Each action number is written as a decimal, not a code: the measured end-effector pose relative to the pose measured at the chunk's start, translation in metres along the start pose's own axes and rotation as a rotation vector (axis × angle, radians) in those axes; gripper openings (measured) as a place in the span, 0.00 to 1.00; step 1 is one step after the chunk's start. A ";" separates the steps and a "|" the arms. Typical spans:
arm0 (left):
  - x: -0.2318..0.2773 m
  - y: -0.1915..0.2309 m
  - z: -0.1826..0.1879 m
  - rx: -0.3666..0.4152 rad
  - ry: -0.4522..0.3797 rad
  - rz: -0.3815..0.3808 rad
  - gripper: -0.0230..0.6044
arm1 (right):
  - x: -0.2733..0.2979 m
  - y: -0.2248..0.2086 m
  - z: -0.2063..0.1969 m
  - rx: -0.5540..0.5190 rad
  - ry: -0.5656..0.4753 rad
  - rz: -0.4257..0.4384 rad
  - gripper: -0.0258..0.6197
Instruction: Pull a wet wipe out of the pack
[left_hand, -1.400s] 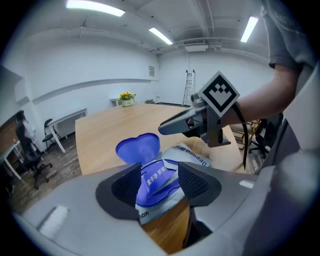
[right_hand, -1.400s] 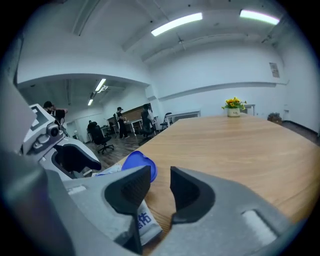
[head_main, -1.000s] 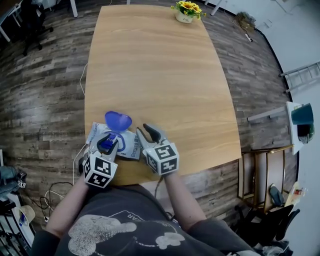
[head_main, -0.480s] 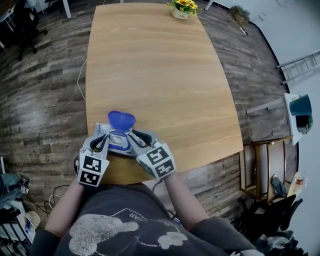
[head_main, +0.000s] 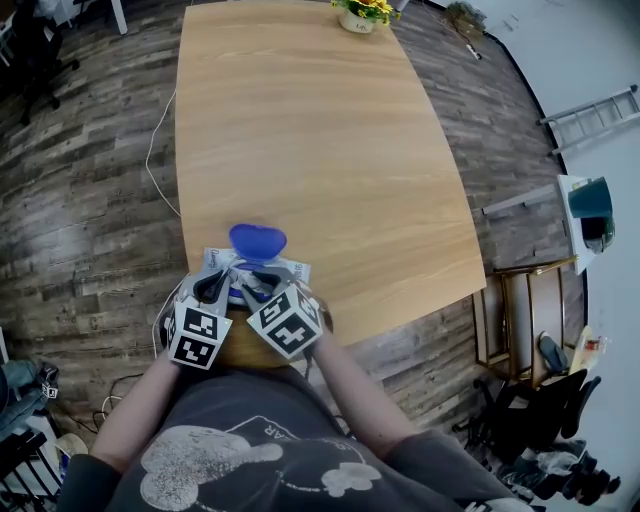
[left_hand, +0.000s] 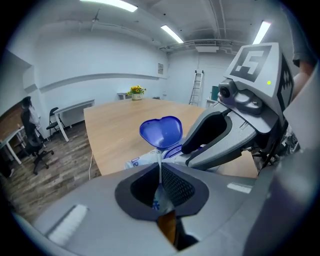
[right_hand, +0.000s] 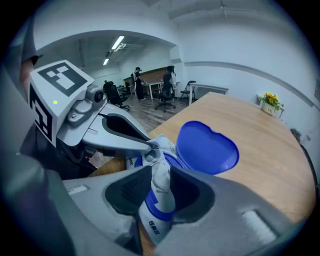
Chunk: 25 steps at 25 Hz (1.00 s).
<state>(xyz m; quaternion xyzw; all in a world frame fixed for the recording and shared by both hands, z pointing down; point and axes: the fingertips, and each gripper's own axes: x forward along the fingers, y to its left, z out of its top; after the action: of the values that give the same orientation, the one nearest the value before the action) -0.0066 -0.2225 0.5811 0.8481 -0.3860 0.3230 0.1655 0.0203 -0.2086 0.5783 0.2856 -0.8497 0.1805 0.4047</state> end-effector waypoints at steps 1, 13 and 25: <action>0.001 0.000 -0.002 0.001 0.000 -0.014 0.09 | 0.003 0.000 -0.002 0.001 0.022 -0.009 0.20; 0.003 -0.006 -0.009 0.018 -0.017 -0.137 0.09 | 0.018 -0.004 -0.009 0.047 0.145 -0.143 0.15; 0.006 -0.003 -0.007 0.033 -0.022 -0.171 0.09 | 0.005 -0.005 -0.004 0.068 0.068 -0.179 0.05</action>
<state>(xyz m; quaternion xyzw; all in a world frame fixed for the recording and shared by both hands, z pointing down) -0.0046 -0.2198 0.5903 0.8842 -0.3085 0.3044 0.1743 0.0228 -0.2120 0.5848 0.3677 -0.8000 0.1817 0.4378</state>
